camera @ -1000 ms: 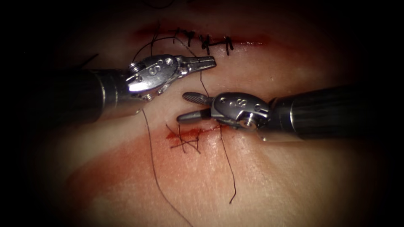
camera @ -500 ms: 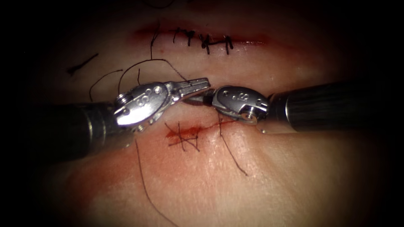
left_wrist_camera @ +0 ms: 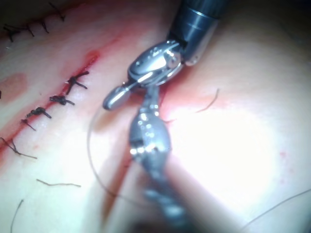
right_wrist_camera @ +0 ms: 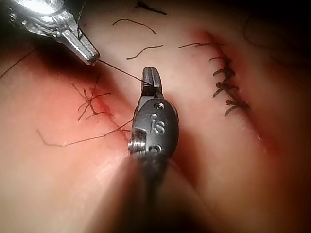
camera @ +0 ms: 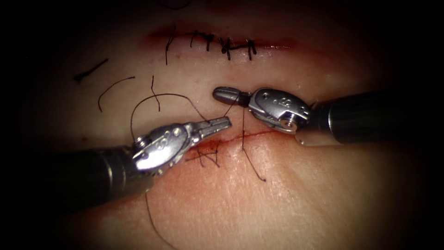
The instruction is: Wound Closure
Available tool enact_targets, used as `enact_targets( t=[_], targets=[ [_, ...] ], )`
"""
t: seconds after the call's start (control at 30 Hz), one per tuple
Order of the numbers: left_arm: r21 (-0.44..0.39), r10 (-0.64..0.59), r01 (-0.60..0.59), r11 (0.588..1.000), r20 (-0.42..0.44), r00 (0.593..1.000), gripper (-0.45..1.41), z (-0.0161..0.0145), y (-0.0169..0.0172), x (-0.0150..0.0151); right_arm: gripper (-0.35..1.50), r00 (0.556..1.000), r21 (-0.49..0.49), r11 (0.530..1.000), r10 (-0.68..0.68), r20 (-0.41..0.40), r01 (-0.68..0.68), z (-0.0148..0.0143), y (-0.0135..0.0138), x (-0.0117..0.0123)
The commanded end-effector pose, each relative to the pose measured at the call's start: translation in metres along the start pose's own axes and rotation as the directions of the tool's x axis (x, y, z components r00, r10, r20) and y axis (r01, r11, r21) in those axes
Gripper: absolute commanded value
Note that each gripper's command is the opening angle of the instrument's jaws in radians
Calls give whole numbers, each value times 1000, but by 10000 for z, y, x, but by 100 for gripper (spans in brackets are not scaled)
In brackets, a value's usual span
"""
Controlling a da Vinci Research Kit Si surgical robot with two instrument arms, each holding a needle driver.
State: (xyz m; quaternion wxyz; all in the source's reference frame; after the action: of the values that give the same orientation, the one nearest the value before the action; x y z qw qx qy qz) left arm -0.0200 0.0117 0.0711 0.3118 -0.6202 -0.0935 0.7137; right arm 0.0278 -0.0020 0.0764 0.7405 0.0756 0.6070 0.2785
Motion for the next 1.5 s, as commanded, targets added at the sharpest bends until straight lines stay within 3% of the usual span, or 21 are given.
enact_targets(
  t=[0.03, 0.33, 0.5, 0.53, 0.77, 0.97, 1.13, 1.2, 1.5],
  targets=[
    [-3, -3, 3, 1000, 4, 1000, -45, 8, -2, -15, -20, 999, 33, 999, 29, -20, -29, 6, -5, -8],
    [-12, -47, 48, 999, 49, 998, -45, 16, -39, -87, -22, 996, 296, 952, 83, -28, -71, 5, -7, -15],
    [-22, -55, 57, 998, 70, 996, -45, 24, -42, -110, -15, 993, 441, 892, 119, -22, -97, 2, -13, -26],
    [-27, -57, 59, 998, 81, 995, -45, 27, -41, -115, -15, 993, 504, 857, 119, 3, -104, -3, -17, -34],
    [-40, -55, 59, 998, 88, 995, -45, 30, -42, -116, 17, 997, 645, 761, 72, 26, -72, -21, -19, -42],
    [-62, -57, 63, 996, 95, 994, -45, 30, -36, -113, 32, 994, 724, 687, -20, 107, -64, -23, -12, -34],
    [-81, -59, 67, 994, 102, 993, -45, 33, -26, -108, 87, 981, 788, 616, -146, 131, -14, -20, -8, -27],
    [-90, -58, 68, 994, 110, 992, -45, 34, -21, -108, 94, 971, 822, 570, -199, 133, 4, -21, -7, -22],
    [-110, -56, 69, 992, 122, 991, -45, 39, -7, -105, 89, 943, 932, 355, -329, 54, 70, -26, -18, 2]
  ],
)
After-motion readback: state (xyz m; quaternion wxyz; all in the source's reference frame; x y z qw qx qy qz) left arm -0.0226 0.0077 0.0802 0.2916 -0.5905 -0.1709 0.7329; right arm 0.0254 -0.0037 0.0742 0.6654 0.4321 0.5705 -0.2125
